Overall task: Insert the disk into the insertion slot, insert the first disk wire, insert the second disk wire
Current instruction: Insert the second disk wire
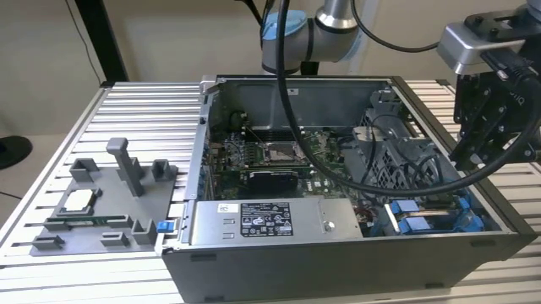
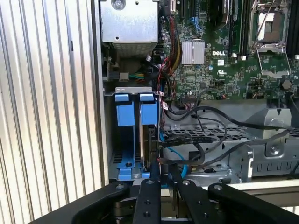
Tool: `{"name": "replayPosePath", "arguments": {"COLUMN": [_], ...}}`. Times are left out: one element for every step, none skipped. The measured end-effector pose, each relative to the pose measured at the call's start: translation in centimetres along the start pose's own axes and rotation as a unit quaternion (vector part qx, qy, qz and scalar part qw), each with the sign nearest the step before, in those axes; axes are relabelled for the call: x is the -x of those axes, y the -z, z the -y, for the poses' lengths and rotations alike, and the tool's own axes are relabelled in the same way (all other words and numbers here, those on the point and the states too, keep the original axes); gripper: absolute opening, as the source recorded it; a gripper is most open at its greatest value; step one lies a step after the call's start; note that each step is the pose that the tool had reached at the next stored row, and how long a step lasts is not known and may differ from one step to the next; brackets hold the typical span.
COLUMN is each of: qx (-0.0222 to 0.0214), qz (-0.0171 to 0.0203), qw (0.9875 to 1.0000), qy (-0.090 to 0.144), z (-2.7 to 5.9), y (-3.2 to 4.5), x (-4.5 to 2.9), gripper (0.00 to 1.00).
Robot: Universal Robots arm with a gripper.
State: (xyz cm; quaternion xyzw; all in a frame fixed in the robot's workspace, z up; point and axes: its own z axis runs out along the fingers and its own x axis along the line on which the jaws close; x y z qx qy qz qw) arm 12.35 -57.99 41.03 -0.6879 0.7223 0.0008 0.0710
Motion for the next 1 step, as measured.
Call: {"name": "replayPosePath", "arguments": {"qx": [0.0], "qz": [0.0], "qw": [1.0], "qy": [0.0], "z": [0.0], "y": [0.0], "x": [0.0], "gripper": [1.0]}}
